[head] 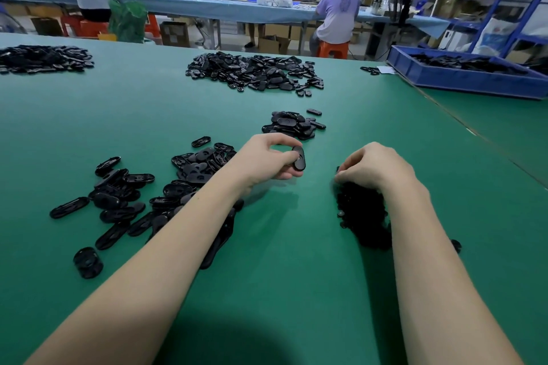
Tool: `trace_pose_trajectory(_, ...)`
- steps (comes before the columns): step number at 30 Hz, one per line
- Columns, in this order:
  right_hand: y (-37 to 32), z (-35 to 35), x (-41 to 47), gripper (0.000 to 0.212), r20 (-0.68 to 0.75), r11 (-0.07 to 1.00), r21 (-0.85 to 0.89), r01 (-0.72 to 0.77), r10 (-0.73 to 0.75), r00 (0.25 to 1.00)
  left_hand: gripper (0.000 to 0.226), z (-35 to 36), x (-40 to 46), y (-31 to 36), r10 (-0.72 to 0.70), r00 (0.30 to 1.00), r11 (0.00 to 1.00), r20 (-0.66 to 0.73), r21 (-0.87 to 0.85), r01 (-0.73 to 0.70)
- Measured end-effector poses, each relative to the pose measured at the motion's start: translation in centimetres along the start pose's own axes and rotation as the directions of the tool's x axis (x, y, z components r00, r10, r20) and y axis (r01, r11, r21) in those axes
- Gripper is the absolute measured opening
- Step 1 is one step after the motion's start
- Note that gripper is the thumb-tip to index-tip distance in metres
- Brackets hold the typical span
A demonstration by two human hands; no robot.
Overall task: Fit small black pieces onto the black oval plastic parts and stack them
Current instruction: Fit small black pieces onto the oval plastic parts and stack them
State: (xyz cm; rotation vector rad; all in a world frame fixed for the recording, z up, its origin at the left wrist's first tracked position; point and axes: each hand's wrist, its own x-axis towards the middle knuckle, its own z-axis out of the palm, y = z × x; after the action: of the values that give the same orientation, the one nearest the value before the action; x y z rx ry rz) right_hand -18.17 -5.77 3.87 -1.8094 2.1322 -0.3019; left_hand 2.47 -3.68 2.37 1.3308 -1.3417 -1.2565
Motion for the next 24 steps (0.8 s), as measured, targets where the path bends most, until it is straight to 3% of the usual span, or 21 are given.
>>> trace_pose_trajectory(11,-1.1,0.5,-0.2,0.015,-0.054,1.000,-0.017,-0.017,0.016,0.998,0.024,0.0,-0.2,-0.1,-0.001,0.999,0.997,-0.033,-0.077,-0.001)
trace_pose_trajectory(14,-1.5,0.4,0.2,0.015,-0.010,0.981,0.180,0.072,-0.072,0.997,0.026,0.0,-0.1,-0.4,0.024,0.999,0.998,-0.042,-0.060,-0.026)
trace_pose_trajectory(18,-2.4,0.2,-0.4,0.014,0.053,0.826,0.537,0.170,-0.235,0.971,0.027,0.0,-0.1,-0.5,0.038,0.998,0.998,-0.054,-0.041,-0.040)
trace_pose_trajectory(24,-2.9,0.5,-0.6,0.005,0.102,0.785,0.602,0.145,-0.256,0.961,0.030,0.0,-0.1,-0.4,0.079,0.995,0.994,-0.059,-0.075,-0.083)
